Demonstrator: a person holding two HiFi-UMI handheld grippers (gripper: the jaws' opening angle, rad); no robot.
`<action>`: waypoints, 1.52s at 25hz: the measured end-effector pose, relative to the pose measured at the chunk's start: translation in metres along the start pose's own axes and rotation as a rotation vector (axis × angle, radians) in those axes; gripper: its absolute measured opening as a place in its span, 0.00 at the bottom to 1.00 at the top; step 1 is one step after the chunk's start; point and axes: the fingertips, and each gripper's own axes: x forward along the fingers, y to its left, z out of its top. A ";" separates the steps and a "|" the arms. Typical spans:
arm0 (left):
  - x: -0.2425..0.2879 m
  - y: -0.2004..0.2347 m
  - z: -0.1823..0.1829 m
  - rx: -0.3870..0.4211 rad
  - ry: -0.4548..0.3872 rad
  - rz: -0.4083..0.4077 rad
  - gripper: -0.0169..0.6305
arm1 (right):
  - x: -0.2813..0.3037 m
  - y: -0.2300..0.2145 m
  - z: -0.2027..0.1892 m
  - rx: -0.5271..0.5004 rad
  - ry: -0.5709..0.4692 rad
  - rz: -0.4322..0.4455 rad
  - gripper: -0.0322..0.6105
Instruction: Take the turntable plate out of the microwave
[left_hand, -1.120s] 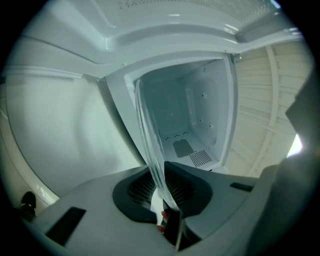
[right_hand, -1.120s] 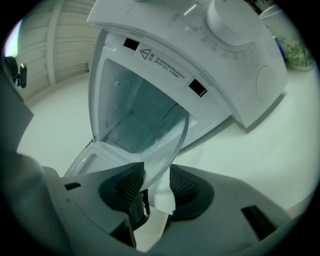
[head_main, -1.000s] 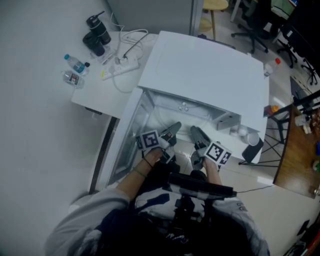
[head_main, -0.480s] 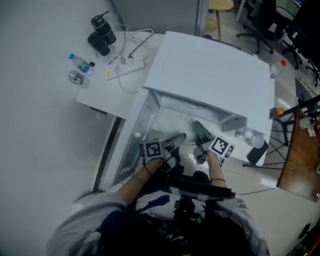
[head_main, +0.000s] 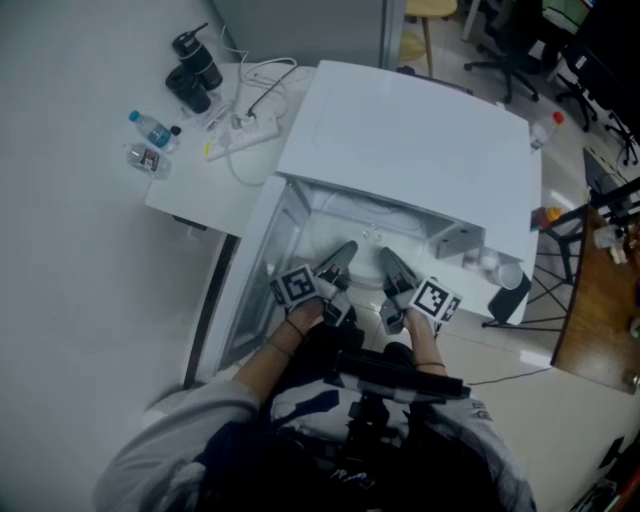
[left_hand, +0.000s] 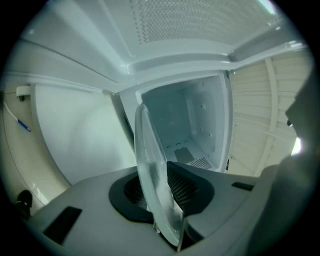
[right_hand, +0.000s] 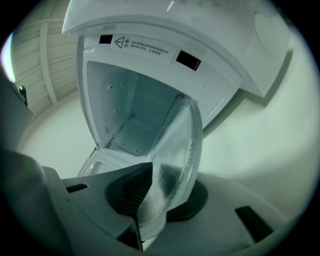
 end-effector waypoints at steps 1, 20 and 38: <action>0.004 0.000 0.004 -0.003 -0.016 -0.016 0.13 | -0.001 -0.001 -0.001 -0.003 0.005 -0.006 0.14; -0.020 -0.032 -0.014 0.116 -0.064 -0.038 0.11 | -0.032 0.035 -0.018 -0.120 0.062 0.075 0.18; -0.090 -0.107 -0.117 0.161 -0.266 -0.036 0.11 | -0.154 0.062 -0.053 -0.252 0.189 0.235 0.20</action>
